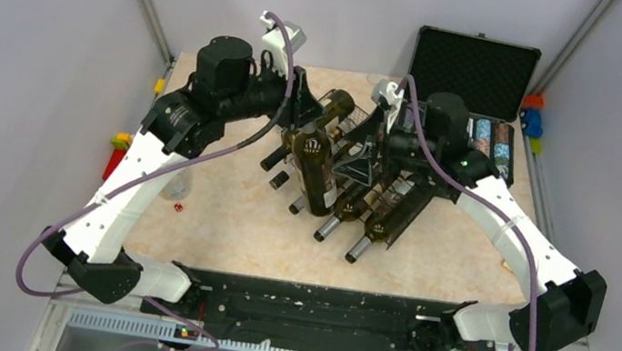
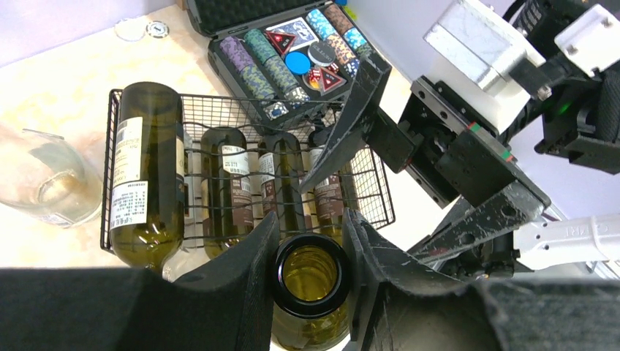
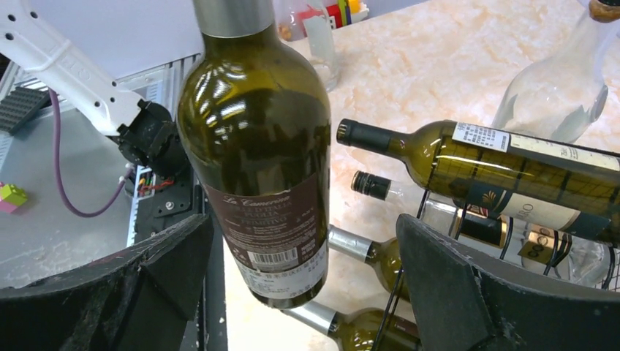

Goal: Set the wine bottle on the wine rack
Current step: Pick up the wine bottle from the center of the board.

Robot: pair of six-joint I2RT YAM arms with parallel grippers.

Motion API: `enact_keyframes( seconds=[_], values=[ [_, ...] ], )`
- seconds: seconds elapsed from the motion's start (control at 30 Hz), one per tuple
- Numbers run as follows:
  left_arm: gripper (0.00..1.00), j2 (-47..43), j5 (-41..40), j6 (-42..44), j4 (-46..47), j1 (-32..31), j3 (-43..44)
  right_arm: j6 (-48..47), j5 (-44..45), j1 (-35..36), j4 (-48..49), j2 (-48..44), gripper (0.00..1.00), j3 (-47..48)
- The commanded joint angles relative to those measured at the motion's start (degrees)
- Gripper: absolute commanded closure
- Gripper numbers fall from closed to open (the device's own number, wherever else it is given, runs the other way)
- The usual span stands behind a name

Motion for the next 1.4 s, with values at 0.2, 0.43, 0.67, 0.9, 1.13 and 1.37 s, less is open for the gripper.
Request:
enact_keyframes(
  seconds=[0.2, 0.43, 0.67, 0.9, 1.13, 1.37],
  values=[
    [1.0, 1.66, -3.06, -7.41, 11.51, 0.43, 5.12, 1.44, 2.23, -0.34, 4.18, -1.06, 0.01, -2.37],
    [1.0, 3.18, -2.18, -11.54, 13.06, 1.26, 5.44, 1.8, 4.98, -0.32, 5.88, -0.93, 0.01, -5.15],
    [1.0, 4.13, -1.49, -14.63, 15.01, 2.8, 4.99, 4.03, 4.46, -0.25, 10.05, -0.51, 0.01, -9.32],
    [1.0, 6.19, 0.78, -19.86, 16.62, 4.56, 5.64, 3.17, 6.54, 1.47, 10.43, 1.11, 0.01, -11.4],
    [1.0, 6.42, 3.3, -23.64, 17.59, 6.94, 4.6, -0.42, 8.72, 1.77, 9.18, 0.94, 0.03, -11.69],
    [1.0, 5.78, 5.87, -26.62, 19.09, 8.85, 3.31, -1.62, 9.34, 1.86, 8.54, 1.05, 0.04, -11.83]
  ],
)
